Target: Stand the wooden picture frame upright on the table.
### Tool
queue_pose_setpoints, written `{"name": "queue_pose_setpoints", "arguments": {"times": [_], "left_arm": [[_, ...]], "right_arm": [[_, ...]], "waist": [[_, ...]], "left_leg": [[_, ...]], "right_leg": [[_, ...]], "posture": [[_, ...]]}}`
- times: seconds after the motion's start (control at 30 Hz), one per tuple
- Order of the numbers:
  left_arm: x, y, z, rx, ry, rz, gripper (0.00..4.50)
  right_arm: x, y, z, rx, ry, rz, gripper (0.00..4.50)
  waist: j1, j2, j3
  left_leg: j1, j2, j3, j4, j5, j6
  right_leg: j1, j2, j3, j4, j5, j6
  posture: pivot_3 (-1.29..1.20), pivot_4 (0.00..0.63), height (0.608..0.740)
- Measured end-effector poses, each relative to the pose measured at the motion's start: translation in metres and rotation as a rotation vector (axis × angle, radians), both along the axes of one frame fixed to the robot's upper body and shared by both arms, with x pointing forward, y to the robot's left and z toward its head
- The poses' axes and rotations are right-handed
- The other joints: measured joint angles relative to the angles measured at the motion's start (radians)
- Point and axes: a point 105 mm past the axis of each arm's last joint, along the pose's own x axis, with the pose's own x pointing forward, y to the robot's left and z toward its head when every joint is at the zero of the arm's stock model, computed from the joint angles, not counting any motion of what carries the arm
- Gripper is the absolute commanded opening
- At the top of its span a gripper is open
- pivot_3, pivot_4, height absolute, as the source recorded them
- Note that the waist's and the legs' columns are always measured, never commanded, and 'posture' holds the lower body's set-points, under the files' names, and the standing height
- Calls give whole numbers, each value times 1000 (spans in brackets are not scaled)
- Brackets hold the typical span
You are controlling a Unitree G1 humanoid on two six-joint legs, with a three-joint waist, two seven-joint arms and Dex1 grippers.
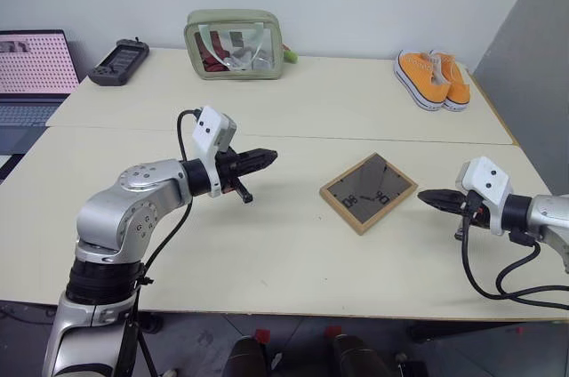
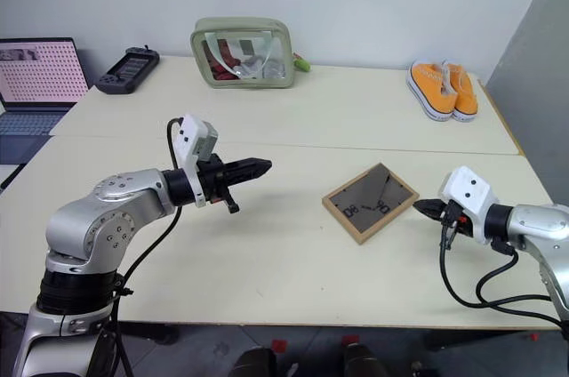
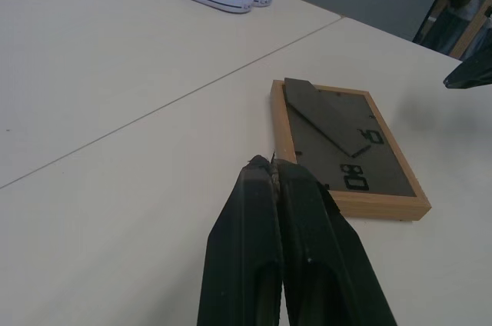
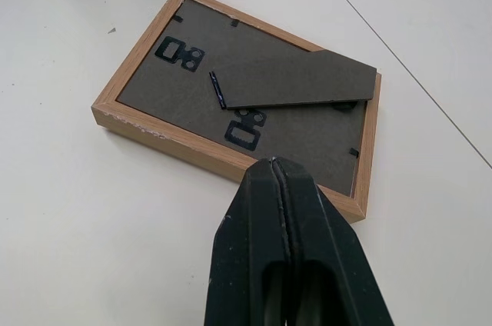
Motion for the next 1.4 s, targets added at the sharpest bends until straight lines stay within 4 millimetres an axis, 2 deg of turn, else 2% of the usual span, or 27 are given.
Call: {"name": "queue_pose_setpoints", "arguments": {"times": [0.27,0.4,0.7,0.87,1.17,1.3,1.4], "left_arm": [[-1,-3,-1,-10,23,-7,113],[0,-6,-8,42,30,-13,113],[21,-6,-27,53,78,116,113],[25,-7,-17,45,63,118,113],[27,-5,-24,66,80,116,113],[29,-10,-39,107,92,79,113],[36,-16,-61,135,120,53,113]], "right_arm": [[1,1,2,6,-10,-11,0],[3,2,3,14,-25,-28,0],[2,6,-9,71,-31,-103,0],[2,5,-8,73,-35,-118,0],[2,-1,-17,67,-20,-158,0],[6,-12,-29,56,-18,-241,0],[10,-19,-38,46,-23,-301,0]], "waist": [[0,0,0],[0,0,0],[2,0,0],[1,0,0],[1,0,0],[1,1,-1],[2,2,-1]], "left_leg": [[0,0,0,0,0,0],[0,0,-1,0,0,0],[0,0,-2,1,0,0],[0,0,-3,1,0,0],[0,-1,-4,1,0,0],[0,-1,-5,2,0,0],[0,-1,-6,2,0,0]], "right_leg": [[0,0,0,0,0,0],[0,0,0,0,0,0],[1,0,-2,1,0,0],[1,0,-2,1,0,0],[2,0,-3,1,0,0],[4,0,-4,0,0,0],[5,0,-4,0,0,0]], "posture": [[0,150,740],[0,150,740],[0,150,740],[0,150,740],[0,150,740],[0,150,740],[0,150,740]]}}
